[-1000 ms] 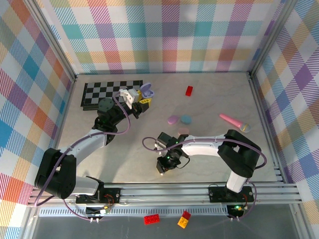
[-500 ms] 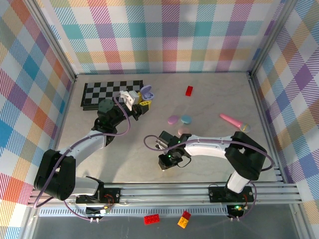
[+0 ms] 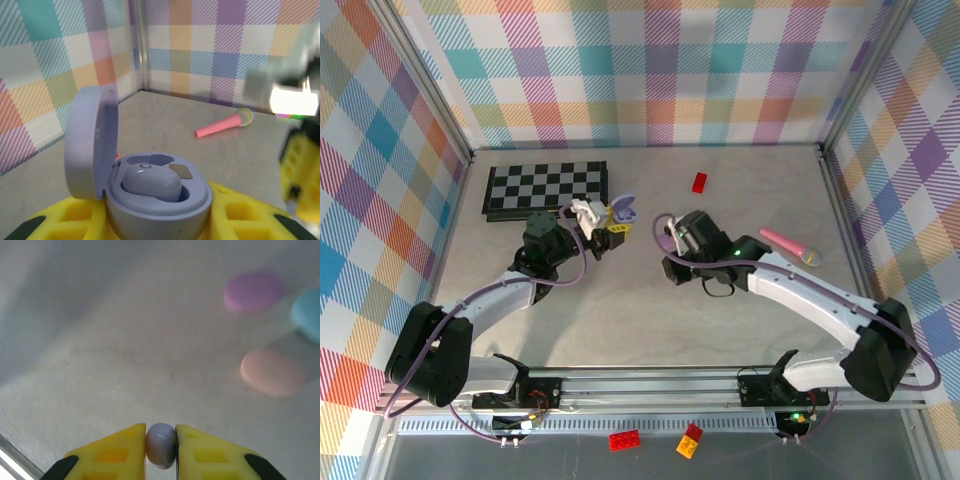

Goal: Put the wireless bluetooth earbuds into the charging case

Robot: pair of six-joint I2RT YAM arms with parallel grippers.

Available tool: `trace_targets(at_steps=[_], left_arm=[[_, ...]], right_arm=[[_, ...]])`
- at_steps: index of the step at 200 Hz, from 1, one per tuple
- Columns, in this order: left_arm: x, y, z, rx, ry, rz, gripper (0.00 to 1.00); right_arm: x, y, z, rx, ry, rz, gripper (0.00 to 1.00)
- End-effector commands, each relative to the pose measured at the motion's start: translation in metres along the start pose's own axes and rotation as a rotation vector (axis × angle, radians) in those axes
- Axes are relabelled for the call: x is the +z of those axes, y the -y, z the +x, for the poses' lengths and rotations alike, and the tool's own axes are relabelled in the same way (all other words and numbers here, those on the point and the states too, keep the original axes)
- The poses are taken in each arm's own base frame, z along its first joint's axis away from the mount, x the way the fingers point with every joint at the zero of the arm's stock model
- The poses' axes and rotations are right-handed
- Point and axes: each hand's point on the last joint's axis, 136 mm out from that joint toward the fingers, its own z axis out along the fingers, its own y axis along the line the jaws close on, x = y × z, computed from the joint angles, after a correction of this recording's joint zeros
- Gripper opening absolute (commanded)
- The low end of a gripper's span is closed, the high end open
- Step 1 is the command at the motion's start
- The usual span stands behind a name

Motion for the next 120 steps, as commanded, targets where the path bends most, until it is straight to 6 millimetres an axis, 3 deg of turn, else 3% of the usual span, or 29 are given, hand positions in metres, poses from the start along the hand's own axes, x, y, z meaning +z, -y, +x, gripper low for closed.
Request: trace_targets(at_steps=[1,47,120], left_arm=[[-0.001,0.020,-0.010,0.048,0.032,0.076,0.25],[0.004,0.038,-0.002,0.017,-0.021,0.139,0.25],[0.008,0.059,-0.006,0.001,-0.028,0.213,0.23]], right_arm=[[-0.028,0.000,-0.033,-0.114,0.093,0.028,0.18],[-0.048,-0.011,-0.079,-0.201,0.211,0.028,0.18],[-0.036,-0.023,-0.090,-0.227,0.195,-0.011,0.18]])
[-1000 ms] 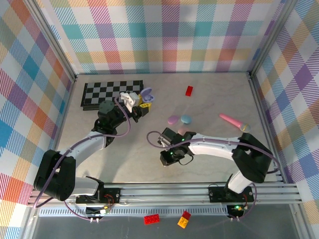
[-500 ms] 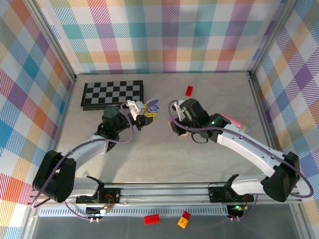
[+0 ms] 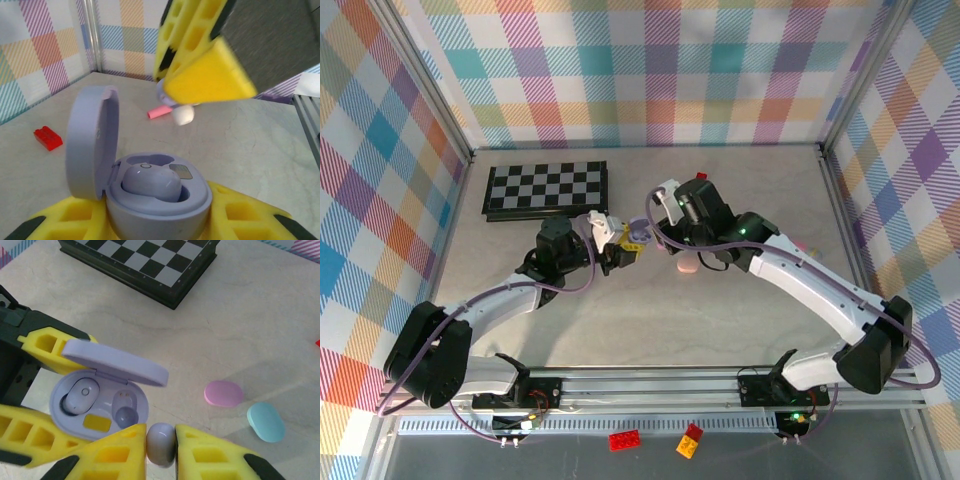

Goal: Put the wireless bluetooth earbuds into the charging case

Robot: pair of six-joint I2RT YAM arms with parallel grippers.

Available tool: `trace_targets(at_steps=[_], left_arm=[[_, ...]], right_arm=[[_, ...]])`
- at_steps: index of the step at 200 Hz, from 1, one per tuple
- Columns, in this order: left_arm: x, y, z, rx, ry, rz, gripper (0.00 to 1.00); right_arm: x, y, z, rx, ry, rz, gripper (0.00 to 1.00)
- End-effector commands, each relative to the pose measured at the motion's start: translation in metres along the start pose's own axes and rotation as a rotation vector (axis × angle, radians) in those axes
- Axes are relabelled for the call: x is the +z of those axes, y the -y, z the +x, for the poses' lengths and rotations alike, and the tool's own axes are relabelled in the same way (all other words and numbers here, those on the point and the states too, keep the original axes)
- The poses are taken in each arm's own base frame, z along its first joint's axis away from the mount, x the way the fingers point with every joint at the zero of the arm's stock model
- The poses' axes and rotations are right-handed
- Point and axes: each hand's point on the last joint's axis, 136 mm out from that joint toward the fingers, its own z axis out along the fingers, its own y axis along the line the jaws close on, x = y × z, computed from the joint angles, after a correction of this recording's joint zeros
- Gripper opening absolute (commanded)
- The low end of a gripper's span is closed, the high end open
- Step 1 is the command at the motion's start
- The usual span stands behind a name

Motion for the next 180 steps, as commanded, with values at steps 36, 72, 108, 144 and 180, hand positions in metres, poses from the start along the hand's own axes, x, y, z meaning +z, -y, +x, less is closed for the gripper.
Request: trace_targets(at_steps=[36,72,108,144,180], left_arm=[[-0.001,0.012,-0.025,0.057,0.045,0.050,0.23],[0.000,0.014,-0.024,0.057,0.036,0.066,0.23],[0.001,0.014,-0.024,0.053,0.024,0.068,0.23],[0.003,0.014,-0.023,0.047,0.020,0.076,0.23],[0.002,0.012,-0.029,0.047,0.038,0.069,0.23]], right_arm=[[0.000,-0.010,-0.011,-0.005,0.018,-0.056,0.18],[0.007,-0.015,-0.009,-0.002,0.001,-0.081,0.19],[0.009,-0.018,-0.010,-0.001,-0.002,-0.094,0.19],[0.010,-0.018,-0.010,-0.003,-0.002,-0.096,0.19],[0.015,-0.017,-0.003,-0.007,-0.023,-0.095,0.19]])
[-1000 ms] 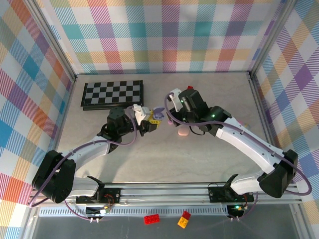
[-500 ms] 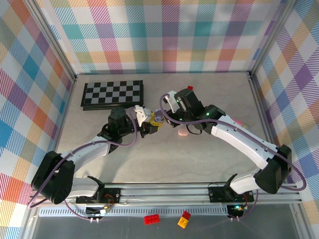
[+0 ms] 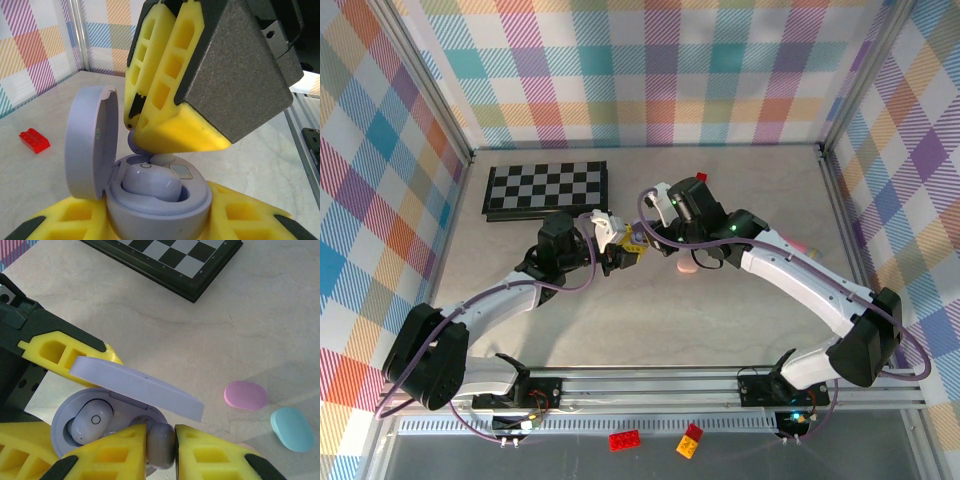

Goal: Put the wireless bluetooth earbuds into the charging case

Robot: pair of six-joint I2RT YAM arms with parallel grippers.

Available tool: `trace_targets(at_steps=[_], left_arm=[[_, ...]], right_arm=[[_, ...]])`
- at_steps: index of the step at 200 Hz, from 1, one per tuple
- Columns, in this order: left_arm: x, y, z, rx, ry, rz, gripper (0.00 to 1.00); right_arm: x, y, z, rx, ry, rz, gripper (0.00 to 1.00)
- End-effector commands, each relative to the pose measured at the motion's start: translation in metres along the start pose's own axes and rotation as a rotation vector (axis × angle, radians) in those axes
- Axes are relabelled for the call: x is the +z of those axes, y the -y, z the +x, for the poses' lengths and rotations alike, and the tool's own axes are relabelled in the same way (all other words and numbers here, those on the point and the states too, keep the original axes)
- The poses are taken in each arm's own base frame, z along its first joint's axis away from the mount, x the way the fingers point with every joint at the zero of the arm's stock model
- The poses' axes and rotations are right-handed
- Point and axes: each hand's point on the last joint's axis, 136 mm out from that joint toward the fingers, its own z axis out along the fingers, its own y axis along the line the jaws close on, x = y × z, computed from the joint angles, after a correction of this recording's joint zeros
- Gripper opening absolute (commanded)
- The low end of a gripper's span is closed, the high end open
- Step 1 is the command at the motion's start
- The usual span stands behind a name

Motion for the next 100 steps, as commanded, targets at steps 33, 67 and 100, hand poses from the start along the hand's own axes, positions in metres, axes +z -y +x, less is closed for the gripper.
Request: trace_targets(at_steps=[33,67,100], left_arm=[[0.002,0.004,-0.024,0.040,0.055,0.024,0.23],[0.002,0.003,-0.024,0.038,0.056,0.020,0.23],[0.002,0.003,-0.023,0.036,0.054,0.018,0.23]], right_arm=[[-0.002,-0.007,-0.011,0.001,0.029,-0.040,0.27],[-0.014,-0.008,-0.015,0.012,0.066,-0.042,0.29],[-0.025,-0.008,-0.016,0.033,0.096,-0.052,0.33]])
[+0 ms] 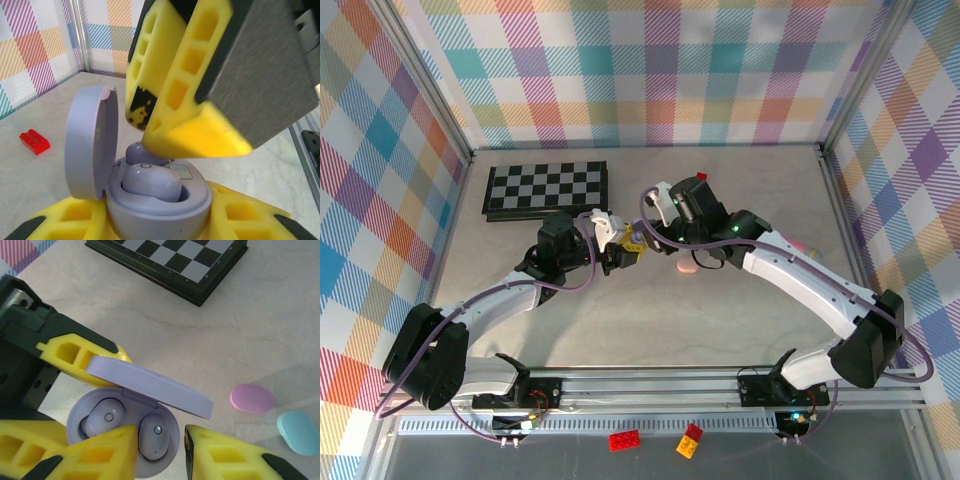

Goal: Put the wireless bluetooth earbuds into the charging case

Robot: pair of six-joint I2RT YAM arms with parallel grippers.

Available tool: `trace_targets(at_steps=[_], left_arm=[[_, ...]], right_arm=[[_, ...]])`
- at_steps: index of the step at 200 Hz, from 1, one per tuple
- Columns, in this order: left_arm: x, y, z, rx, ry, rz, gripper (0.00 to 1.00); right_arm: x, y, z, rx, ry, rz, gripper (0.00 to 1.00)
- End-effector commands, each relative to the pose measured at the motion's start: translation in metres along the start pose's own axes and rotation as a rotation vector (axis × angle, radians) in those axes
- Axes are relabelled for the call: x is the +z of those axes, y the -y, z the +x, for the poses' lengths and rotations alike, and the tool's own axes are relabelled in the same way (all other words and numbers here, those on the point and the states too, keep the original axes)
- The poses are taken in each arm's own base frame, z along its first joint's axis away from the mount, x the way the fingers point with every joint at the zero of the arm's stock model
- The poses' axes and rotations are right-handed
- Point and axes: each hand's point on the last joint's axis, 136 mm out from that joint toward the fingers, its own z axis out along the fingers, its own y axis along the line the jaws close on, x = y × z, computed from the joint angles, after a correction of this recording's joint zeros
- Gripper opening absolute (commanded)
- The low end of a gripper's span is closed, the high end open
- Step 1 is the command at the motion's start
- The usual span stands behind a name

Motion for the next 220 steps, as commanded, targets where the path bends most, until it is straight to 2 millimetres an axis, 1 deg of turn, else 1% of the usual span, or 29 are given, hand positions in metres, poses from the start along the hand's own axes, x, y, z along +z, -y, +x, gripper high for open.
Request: trace_targets(at_steps=[1,17,43,60,71,94,114,137,160,185,220], left_arm=[[0.002,0.003,-0.021,0.044,0.050,0.019,0.23],[0.002,0.003,-0.021,0.044,0.049,0.014,0.23],[0.001,0.004,-0.021,0.052,0.049,0.023,0.23],[0.001,0.007,-0.020,0.057,0.046,0.035,0.24],[0.001,0.008,-0.020,0.061,0.046,0.042,0.24],[0.000,0.011,-0.022,0.071,0.052,0.057,0.24],[-0.001,0.012,-0.024,0.072,0.056,0.061,0.24],[-0.002,0.010,-0.029,0.075,0.065,0.047,0.24],[-0.002,0.009,-0.032,0.063,0.071,0.035,0.24],[-0.003,0.006,-0.036,0.056,0.085,0.019,0.24],[-0.003,-0.004,-0.043,0.054,0.110,-0.036,0.24]], right_arm=[[-0.017,-0.004,-0.011,0.020,0.070,-0.027,0.33],[-0.026,-0.001,-0.012,0.035,0.099,-0.020,0.39],[-0.041,0.008,-0.018,0.113,0.172,-0.030,0.54],[-0.048,0.010,-0.026,0.191,0.218,-0.092,0.64],[-0.050,0.010,-0.034,0.231,0.238,-0.139,0.68],[-0.046,0.012,-0.047,0.322,0.203,-0.204,0.68],[-0.031,0.017,-0.051,0.364,0.124,-0.199,0.68],[-0.011,0.021,-0.046,0.389,0.051,-0.183,0.68],[0.002,0.022,-0.036,0.404,-0.003,-0.181,0.68],[0.002,0.022,-0.024,0.408,-0.025,-0.182,0.69],[-0.013,0.023,-0.017,0.419,-0.006,-0.176,0.69]])
